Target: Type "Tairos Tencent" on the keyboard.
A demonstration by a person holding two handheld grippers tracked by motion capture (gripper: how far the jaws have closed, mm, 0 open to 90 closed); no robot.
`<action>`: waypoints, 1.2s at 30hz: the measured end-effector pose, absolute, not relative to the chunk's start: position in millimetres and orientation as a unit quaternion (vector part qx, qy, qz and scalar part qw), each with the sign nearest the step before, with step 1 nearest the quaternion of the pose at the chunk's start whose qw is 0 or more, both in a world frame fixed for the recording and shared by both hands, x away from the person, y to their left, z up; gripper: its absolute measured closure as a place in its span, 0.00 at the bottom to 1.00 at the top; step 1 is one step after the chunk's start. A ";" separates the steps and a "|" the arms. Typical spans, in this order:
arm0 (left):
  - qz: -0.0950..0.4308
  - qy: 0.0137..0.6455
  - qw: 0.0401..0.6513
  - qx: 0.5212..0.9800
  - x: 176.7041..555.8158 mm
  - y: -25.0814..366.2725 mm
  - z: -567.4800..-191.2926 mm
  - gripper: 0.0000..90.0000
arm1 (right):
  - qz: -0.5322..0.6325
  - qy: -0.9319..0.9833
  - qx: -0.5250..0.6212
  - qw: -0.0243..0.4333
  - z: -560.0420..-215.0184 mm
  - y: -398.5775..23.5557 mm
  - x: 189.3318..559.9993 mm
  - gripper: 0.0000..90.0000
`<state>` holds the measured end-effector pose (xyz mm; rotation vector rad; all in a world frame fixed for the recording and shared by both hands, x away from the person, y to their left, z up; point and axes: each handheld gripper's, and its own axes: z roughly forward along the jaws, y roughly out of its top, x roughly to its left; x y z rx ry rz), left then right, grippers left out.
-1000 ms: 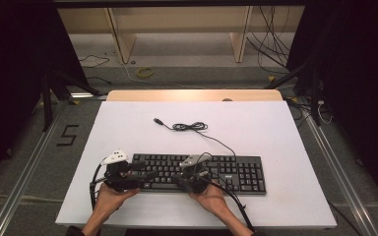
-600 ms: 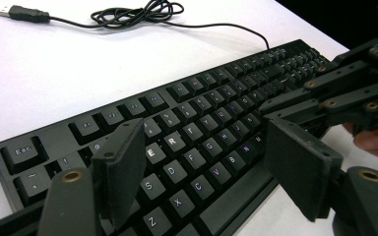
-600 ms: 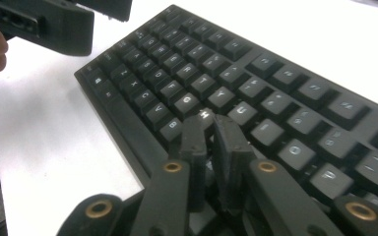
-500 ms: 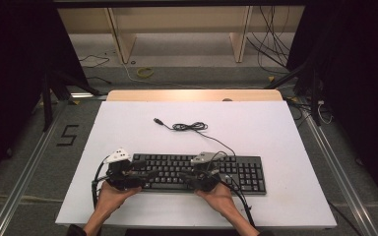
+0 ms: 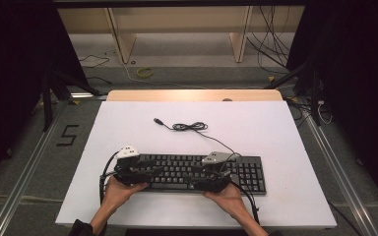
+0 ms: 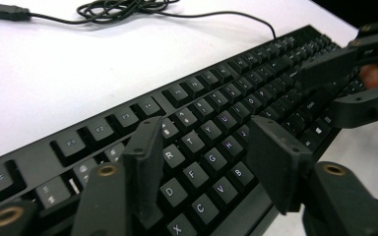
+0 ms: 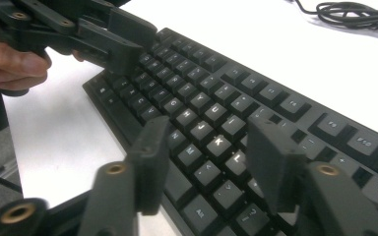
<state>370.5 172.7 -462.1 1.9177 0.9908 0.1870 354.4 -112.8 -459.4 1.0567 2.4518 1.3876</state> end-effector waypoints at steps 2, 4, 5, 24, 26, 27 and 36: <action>0.074 0.400 0.466 0.786 372.3 169.7 -462.5 0.58 | 0.461 0.812 0.350 0.068 -458.9 -114.4 352.8 0.53; 0.073 0.396 0.463 0.790 373.7 167.0 -462.9 0.63 | 0.466 0.811 0.349 0.068 -458.2 -116.9 350.8 0.51; 0.073 0.396 0.461 0.791 374.9 165.0 -463.5 0.65 | 0.466 0.810 0.349 0.069 -457.7 -117.7 350.1 0.50; 0.079 0.388 0.407 0.823 389.7 145.3 -469.5 0.99 | 0.479 0.806 0.342 0.067 -452.6 -127.5 337.9 0.42; 0.078 0.390 0.406 0.823 390.8 145.3 -470.5 0.99 | 0.480 0.806 0.341 0.068 -452.8 -127.6 337.5 0.42; 0.078 0.390 0.406 0.823 391.2 145.2 -470.9 0.99 | 0.480 0.806 0.340 0.067 -452.9 -127.7 337.1 0.41; 0.075 0.389 0.396 0.829 394.2 142.0 -473.3 0.99 | 0.480 0.805 0.341 0.069 -452.2 -129.2 334.9 0.39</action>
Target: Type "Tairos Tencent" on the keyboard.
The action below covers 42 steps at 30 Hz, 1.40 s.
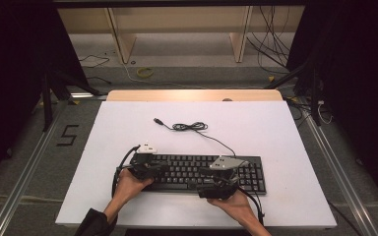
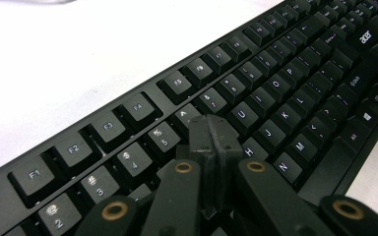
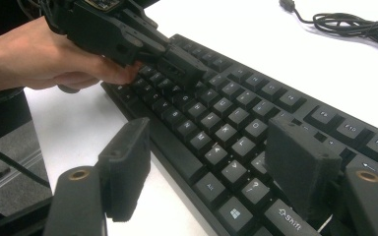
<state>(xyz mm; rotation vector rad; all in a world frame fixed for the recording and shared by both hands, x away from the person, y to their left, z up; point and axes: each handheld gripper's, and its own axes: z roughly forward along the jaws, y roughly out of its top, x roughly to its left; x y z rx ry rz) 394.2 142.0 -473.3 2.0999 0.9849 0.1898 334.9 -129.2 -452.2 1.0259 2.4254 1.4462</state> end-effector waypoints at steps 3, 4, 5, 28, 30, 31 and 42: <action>0.073 0.390 0.393 0.830 394.9 140.8 -474.4 0.99 | 0.481 0.805 0.341 0.068 -452.0 -130.3 334.3 0.38; 0.073 0.390 0.393 0.829 395.0 140.7 -474.7 0.99 | 0.481 0.805 0.341 0.069 -451.9 -130.6 334.1 0.38; 0.072 0.391 0.393 0.829 395.2 140.6 -474.8 0.99 | 0.481 0.805 0.341 0.069 -451.7 -130.8 333.8 0.38; 0.069 0.396 0.397 0.825 393.9 141.9 -472.8 0.92 | 0.483 0.800 0.347 0.073 -450.7 -139.0 332.7 0.39; 0.070 0.396 0.399 0.824 393.5 142.8 -471.5 0.91 | 0.483 0.800 0.348 0.074 -450.3 -139.6 332.6 0.39; 0.067 0.397 0.401 0.823 393.3 143.5 -470.4 0.90 | 0.483 0.799 0.349 0.074 -450.1 -140.0 332.6 0.39; 0.044 0.397 0.434 0.808 390.9 151.9 -462.0 0.74 | 0.488 0.794 0.354 0.079 -448.2 -148.3 332.9 0.38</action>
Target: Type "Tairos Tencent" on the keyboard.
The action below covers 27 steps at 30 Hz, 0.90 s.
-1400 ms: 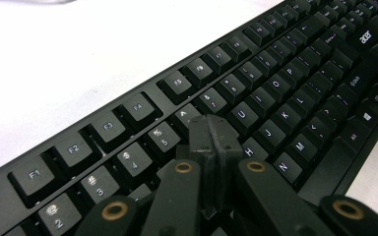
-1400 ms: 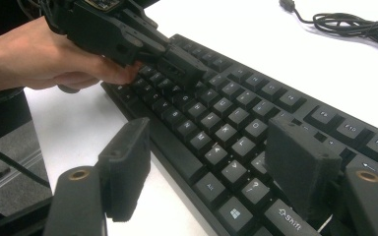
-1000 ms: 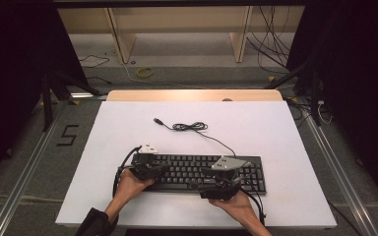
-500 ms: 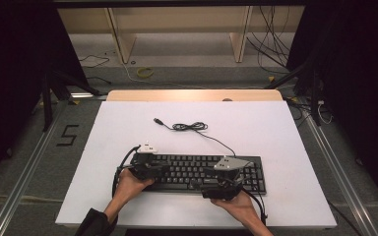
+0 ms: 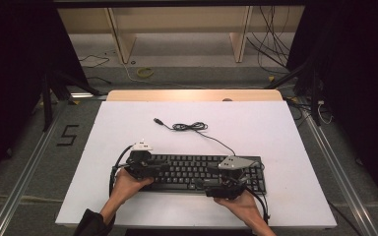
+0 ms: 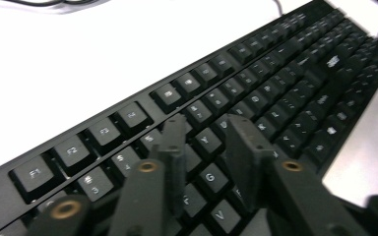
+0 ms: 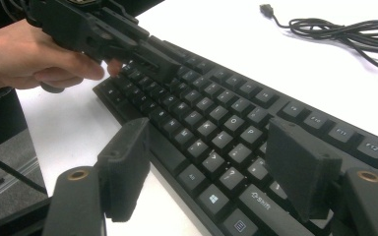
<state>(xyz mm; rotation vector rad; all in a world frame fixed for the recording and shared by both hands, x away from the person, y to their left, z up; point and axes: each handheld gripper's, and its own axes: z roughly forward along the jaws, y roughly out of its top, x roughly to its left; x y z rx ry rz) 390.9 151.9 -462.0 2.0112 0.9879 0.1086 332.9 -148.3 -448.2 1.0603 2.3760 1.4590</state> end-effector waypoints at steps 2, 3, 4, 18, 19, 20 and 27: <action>0.039 0.394 0.443 0.804 389.3 152.5 -460.6 0.70 | 0.489 0.792 0.356 0.078 -448.2 -150.1 332.8 0.38; 0.038 0.394 0.447 0.802 388.5 152.5 -459.7 0.66 | 0.490 0.792 0.357 0.079 -448.3 -151.7 332.9 0.38; 0.039 0.393 0.449 0.802 388.1 152.8 -459.0 0.62 | 0.490 0.791 0.357 0.080 -448.2 -152.9 332.9 0.38; 0.028 0.365 0.503 0.783 374.7 158.5 -451.7 0.38 | 0.496 0.785 0.359 0.097 -446.3 -172.9 329.2 0.38; 0.028 0.363 0.505 0.782 373.6 159.1 -451.0 0.37 | 0.497 0.784 0.359 0.098 -446.1 -174.3 328.7 0.38; 0.029 0.362 0.509 0.780 372.2 159.4 -450.4 0.36 | 0.497 0.784 0.359 0.100 -445.9 -175.3 328.3 0.38; 0.034 0.350 0.526 0.774 361.1 163.1 -448.3 0.33 | 0.504 0.779 0.356 0.111 -443.9 -187.0 322.1 0.38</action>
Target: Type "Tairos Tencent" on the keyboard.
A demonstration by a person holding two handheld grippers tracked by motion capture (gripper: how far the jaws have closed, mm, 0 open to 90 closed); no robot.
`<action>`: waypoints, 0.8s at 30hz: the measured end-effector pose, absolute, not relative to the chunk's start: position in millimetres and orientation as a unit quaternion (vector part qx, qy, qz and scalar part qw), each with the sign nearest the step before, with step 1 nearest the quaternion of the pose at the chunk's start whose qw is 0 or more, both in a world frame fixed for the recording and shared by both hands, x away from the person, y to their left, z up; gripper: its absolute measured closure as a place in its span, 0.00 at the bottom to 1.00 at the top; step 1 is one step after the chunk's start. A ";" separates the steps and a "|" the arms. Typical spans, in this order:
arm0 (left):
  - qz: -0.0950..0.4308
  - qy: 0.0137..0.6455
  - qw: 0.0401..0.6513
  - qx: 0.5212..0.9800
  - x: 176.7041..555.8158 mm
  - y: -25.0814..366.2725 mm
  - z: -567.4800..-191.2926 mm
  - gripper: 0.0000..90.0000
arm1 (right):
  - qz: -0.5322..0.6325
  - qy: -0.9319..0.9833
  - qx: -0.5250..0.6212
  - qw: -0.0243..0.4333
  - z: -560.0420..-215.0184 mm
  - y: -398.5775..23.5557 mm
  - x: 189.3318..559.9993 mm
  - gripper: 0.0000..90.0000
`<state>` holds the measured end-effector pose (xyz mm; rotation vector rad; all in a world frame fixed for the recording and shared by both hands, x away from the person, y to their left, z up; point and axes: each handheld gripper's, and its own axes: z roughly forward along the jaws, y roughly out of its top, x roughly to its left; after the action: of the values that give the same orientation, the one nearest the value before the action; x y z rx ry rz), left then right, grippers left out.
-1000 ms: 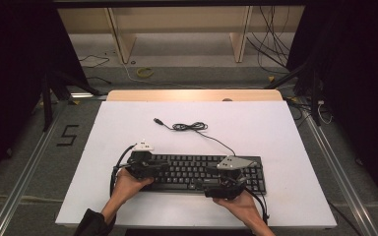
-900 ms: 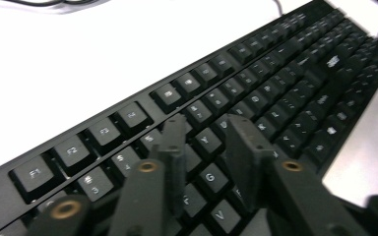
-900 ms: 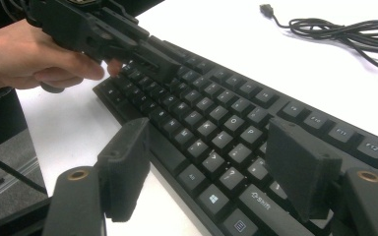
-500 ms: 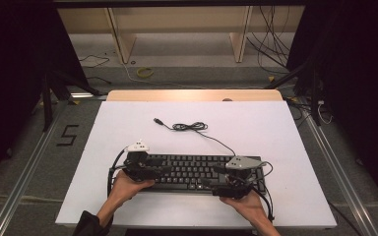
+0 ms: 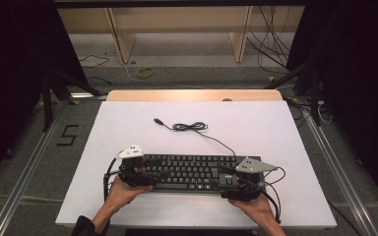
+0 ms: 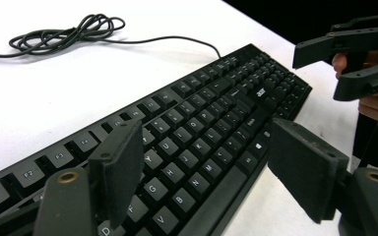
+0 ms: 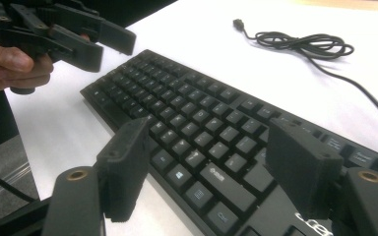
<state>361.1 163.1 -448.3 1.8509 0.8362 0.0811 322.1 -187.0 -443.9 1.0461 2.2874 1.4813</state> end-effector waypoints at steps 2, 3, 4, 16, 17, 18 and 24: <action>0.038 0.348 0.530 0.772 357.1 165.8 -448.7 0.32 | 0.507 0.776 0.357 0.114 -442.8 -191.7 319.9 0.38; 0.039 0.348 0.532 0.771 355.4 167.2 -448.8 0.32 | 0.509 0.775 0.357 0.116 -442.6 -194.1 318.8 0.38; 0.039 0.348 0.534 0.769 354.1 168.2 -449.0 0.32 | 0.510 0.773 0.358 0.117 -442.4 -196.4 317.5 0.38; 0.049 0.348 0.551 0.756 338.8 182.5 -452.4 0.29 | 0.518 0.761 0.368 0.133 -445.6 -221.9 302.9 0.38; 0.050 0.347 0.551 0.757 337.9 182.9 -452.5 0.29 | 0.518 0.761 0.367 0.134 -446.0 -223.2 301.9 0.38; 0.050 0.347 0.551 0.758 336.7 183.3 -452.6 0.28 | 0.518 0.760 0.367 0.135 -446.3 -224.3 300.9 0.38; 0.049 0.339 0.554 0.759 328.4 183.1 -453.5 0.27 | 0.518 0.758 0.371 0.140 -449.7 -229.4 296.9 0.37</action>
<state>328.4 183.1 -453.5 1.7932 0.8003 0.1169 296.9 -229.4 -449.7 1.0726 2.1903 1.4961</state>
